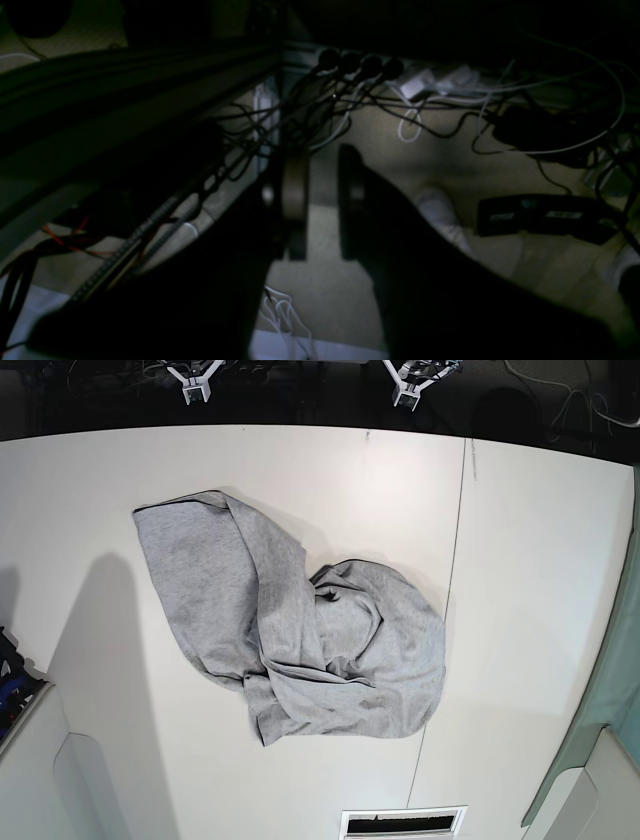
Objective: Layout the t-shirt on the table in an organized manner, then fold the t-shirt properly
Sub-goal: 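Lower both grippers from rest toward the crumpled grey t-shirt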
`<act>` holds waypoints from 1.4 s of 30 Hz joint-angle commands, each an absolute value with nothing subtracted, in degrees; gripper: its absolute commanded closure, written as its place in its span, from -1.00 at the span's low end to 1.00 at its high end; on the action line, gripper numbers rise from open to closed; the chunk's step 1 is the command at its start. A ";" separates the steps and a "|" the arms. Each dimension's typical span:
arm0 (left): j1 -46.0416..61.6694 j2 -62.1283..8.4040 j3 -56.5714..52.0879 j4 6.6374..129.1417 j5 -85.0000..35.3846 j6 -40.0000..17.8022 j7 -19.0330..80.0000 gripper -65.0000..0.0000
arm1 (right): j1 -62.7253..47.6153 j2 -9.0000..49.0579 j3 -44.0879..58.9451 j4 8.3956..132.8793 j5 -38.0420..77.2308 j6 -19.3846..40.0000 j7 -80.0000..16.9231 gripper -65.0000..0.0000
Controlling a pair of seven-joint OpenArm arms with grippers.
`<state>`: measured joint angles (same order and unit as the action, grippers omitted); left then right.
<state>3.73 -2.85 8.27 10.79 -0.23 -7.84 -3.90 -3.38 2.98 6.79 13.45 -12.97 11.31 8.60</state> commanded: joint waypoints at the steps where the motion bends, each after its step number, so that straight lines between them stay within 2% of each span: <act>1: 4.32 -2.87 8.29 10.92 -0.19 -8.19 -4.05 0.97 | -3.68 3.18 6.98 13.76 -13.08 11.84 9.26 0.70; 9: 5.93 -2.90 8.29 10.98 -0.43 -8.19 -4.08 0.97 | -3.70 3.18 6.98 13.85 -13.08 11.86 9.26 0.70; 13: 6.42 -2.90 8.29 11.03 -3.14 -8.21 -4.08 0.97 | -4.32 3.20 6.98 14.41 -13.10 14.06 9.26 0.70; 22: 12.64 -4.05 8.29 19.38 -9.15 -8.21 -4.10 0.97 | -13.26 3.70 6.66 26.06 -13.04 15.25 9.26 0.70; 27: 18.17 -5.65 8.27 27.68 -12.49 -8.21 -4.03 0.91 | -17.87 5.89 2.66 31.40 -12.95 20.18 9.26 0.70; 32: 24.80 -7.40 8.27 39.16 -15.57 -8.23 -3.84 0.62 | -24.27 8.40 -1.74 41.60 -9.93 23.64 9.28 0.70; 37: 31.70 -8.75 6.44 53.45 -15.64 -8.21 3.42 0.61 | -31.66 10.74 -2.07 55.68 -5.02 24.27 9.26 0.70; 42: 37.50 -8.75 -1.48 69.10 -16.25 -9.10 11.79 0.61 | -38.44 13.69 -2.04 68.69 -2.33 25.43 9.23 0.70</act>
<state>36.67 -8.45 -1.39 68.58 -16.45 -9.04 12.19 -37.65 13.32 -2.20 68.16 -2.81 24.86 8.16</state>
